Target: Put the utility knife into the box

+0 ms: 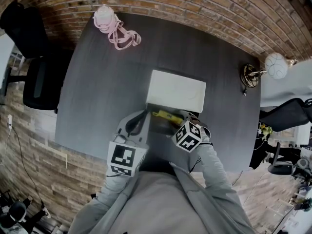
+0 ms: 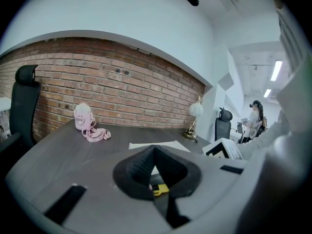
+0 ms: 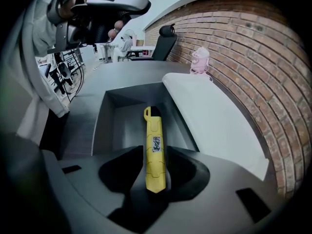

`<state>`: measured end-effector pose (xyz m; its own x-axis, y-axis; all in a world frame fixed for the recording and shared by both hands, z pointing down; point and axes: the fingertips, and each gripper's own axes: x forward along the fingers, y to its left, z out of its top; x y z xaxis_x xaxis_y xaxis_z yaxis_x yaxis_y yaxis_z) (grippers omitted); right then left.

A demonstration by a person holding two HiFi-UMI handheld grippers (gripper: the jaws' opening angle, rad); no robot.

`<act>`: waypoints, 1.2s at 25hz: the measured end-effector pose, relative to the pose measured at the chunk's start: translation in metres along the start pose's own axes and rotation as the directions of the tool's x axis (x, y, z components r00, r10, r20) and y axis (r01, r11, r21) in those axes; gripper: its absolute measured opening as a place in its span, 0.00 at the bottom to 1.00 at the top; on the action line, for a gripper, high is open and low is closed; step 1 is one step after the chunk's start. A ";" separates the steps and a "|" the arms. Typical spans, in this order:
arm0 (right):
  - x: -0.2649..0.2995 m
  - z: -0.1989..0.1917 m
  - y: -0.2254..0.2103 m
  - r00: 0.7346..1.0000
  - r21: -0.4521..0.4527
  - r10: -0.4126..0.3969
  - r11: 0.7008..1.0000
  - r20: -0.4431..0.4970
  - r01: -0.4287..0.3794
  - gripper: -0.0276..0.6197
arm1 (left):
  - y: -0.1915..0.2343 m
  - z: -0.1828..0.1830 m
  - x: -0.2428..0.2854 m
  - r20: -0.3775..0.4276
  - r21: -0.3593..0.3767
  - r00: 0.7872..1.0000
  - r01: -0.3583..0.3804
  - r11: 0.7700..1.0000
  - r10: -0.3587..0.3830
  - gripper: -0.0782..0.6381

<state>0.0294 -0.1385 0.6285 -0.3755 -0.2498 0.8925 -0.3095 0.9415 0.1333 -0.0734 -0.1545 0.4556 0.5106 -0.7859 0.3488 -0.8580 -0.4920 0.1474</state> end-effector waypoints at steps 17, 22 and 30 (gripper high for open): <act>-0.052 0.022 -0.021 0.983 0.051 -0.140 0.990 0.116 0.135 0.26 | 0.001 0.017 -0.011 0.044 0.022 0.999 -0.016 1.000 0.015 0.13; -0.078 0.039 -0.031 0.960 0.070 -0.199 0.979 0.195 0.189 0.26 | 0.002 0.025 -0.016 0.056 0.032 0.998 -0.021 0.999 0.019 0.13; -0.132 0.070 -0.045 0.890 0.148 -0.293 0.955 0.349 0.256 0.26 | 0.003 0.043 -0.024 0.084 0.056 0.996 -0.025 0.998 0.020 0.13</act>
<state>0.0312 -0.1634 0.4744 -0.5485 -0.5770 0.6051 -0.5209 0.8019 0.2924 -0.0860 -0.1532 0.4074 0.4958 -0.8244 0.2731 -0.8662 -0.4922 0.0866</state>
